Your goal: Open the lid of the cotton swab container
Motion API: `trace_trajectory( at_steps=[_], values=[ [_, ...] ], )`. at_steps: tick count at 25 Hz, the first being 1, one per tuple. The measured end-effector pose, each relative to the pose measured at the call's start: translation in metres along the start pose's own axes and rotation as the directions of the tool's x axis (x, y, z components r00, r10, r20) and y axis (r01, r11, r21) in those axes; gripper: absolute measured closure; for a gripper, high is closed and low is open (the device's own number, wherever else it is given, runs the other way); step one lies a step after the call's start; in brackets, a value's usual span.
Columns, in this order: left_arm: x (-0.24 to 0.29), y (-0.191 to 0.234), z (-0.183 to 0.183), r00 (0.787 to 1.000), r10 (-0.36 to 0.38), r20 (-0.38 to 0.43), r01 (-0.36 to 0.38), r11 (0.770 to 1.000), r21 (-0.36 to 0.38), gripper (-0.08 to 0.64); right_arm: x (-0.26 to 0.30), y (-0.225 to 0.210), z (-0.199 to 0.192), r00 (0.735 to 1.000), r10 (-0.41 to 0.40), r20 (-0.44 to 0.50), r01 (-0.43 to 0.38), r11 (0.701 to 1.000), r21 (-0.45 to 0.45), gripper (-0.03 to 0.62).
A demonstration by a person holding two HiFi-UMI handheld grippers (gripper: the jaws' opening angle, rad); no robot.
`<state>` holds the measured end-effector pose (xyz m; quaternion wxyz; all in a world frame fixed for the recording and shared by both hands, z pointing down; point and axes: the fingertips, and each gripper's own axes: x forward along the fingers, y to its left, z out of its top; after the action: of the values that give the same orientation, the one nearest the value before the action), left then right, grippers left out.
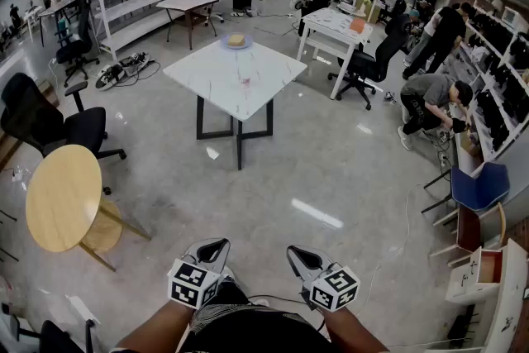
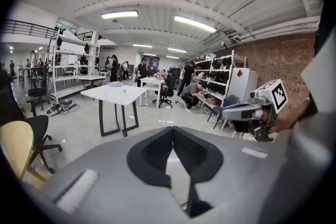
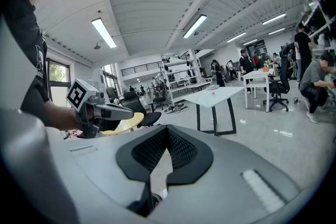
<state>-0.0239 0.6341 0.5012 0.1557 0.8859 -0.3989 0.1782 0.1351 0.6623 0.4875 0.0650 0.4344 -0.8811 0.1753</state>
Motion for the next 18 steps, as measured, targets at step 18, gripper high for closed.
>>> trace_trajectory(
  at_steps=[18],
  values=[
    [0.0006, -0.0003, -0.0016, 1.0, 0.009, -0.006, -0.009, 1.0, 0.0, 0.502, 0.0024, 0.0014, -0.0003, 1.0, 0.022, 0.013, -0.022, 1.0, 0.006, 0.592]
  ],
)
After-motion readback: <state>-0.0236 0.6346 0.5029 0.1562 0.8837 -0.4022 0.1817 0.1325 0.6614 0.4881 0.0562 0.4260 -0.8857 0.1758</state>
